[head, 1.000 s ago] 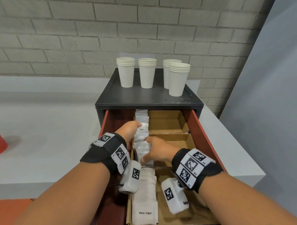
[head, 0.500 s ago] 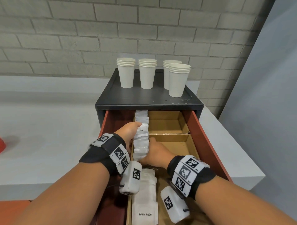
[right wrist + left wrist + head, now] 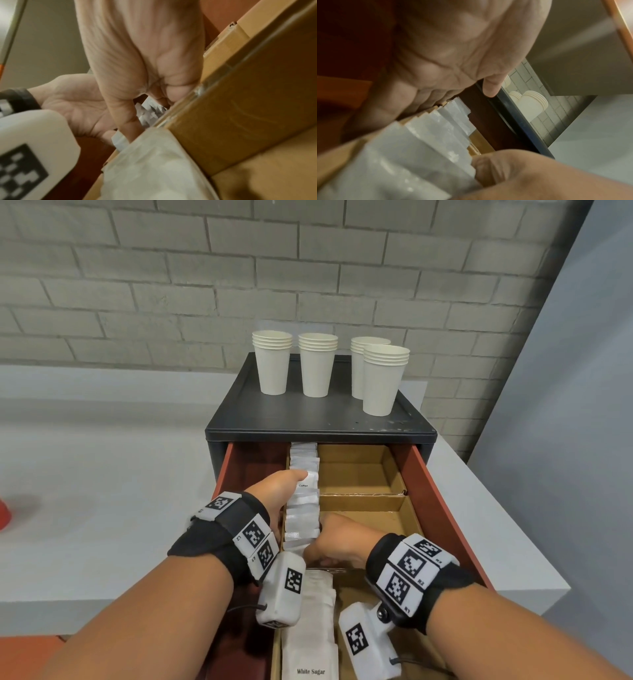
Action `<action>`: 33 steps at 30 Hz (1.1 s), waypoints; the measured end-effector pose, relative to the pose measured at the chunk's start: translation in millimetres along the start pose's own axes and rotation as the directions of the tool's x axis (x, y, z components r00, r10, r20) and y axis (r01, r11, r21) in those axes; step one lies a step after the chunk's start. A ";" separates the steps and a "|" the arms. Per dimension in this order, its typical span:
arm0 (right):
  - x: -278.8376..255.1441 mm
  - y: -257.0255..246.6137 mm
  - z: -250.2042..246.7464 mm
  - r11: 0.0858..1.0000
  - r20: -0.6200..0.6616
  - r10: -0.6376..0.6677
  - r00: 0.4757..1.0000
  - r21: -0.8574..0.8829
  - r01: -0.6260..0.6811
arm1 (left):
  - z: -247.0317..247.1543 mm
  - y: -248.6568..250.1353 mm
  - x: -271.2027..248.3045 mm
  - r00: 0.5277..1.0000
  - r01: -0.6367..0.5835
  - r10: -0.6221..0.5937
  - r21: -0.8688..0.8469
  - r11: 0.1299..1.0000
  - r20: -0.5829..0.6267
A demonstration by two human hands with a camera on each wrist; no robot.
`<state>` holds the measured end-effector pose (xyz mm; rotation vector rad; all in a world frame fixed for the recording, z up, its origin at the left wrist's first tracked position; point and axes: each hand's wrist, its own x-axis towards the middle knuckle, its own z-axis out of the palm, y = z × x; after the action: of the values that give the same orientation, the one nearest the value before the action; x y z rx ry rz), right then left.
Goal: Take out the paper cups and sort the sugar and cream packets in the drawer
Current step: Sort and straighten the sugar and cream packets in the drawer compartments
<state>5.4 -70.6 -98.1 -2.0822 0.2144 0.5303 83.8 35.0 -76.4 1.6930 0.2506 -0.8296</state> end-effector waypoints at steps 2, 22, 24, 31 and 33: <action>-0.3 0.0 0.4 1.000 0.016 0.002 1.000 0.013 -0.002 | 0.5 0.4 -0.2 1.000 0.011 -0.011 0.009 1.000 -0.001; 0.4 -1.0 4.3 0.983 0.008 -0.180 0.984 -0.027 0.180 | 3.1 3.0 -12.1 1.000 0.026 -0.026 0.026 0.999 -0.012; -1.4 -1.4 3.5 0.989 0.008 -0.150 0.989 0.004 0.150 | 3.7 3.7 -13.3 1.000 0.022 -0.022 0.027 0.999 -0.014; -4.2 -1.3 -3.5 0.999 0.088 -0.031 0.996 0.042 0.028 | 4.7 4.6 -21.9 1.000 0.002 -0.002 0.029 1.000 -0.017; -9.5 -5.6 -13.9 0.998 0.146 0.052 0.988 0.028 -0.057 | 4.5 5.4 -25.0 1.000 -0.001 0.002 0.022 1.000 -0.019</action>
<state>2.9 -79.8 -83.1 -2.0012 0.1940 0.7048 67.0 35.7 -56.6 1.7219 0.2541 -0.8180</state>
